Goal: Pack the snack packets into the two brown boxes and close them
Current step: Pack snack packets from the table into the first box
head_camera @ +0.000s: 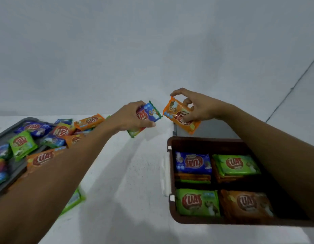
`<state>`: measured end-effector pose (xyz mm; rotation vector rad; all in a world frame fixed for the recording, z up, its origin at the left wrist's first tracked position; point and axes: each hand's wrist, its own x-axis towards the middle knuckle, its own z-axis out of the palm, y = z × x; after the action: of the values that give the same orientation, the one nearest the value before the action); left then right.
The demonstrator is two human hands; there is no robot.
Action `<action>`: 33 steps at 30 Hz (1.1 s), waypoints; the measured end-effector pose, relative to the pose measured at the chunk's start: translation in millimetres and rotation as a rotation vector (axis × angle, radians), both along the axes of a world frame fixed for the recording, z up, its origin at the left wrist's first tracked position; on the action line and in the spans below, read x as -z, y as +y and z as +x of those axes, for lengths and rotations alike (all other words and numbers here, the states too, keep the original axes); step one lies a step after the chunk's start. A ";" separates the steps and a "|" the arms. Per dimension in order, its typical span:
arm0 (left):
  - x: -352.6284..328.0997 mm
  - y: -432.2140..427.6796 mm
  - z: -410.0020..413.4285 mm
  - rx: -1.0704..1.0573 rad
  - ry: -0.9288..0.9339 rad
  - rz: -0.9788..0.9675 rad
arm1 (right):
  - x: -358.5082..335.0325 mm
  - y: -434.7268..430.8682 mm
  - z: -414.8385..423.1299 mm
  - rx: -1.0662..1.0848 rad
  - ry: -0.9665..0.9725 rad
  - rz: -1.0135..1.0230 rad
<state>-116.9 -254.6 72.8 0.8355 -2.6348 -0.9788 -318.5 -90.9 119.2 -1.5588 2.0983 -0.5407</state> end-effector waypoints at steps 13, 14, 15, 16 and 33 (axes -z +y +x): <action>-18.1 138.5 -55.3 0.376 -0.023 -0.017 | 25.0 169.5 -43.3 -0.055 -0.301 0.178; -16.7 146.3 -57.2 0.422 -0.072 -0.033 | 28.1 175.4 -44.7 -0.064 -0.299 0.211; -14.6 152.3 -58.0 0.474 -0.127 -0.048 | 30.9 179.7 -45.0 -0.069 -0.286 0.239; -12.3 158.6 -58.3 0.534 -0.177 -0.059 | 32.8 183.9 -44.4 -0.075 -0.272 0.264; 24.3 193.6 -42.3 0.685 -0.667 -0.249 | 68.0 206.6 -19.5 -0.302 0.225 0.266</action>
<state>-159.2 -61.0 48.5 0.1893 -3.6494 -0.4948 -338.0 115.8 51.2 -1.7950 1.9395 0.0195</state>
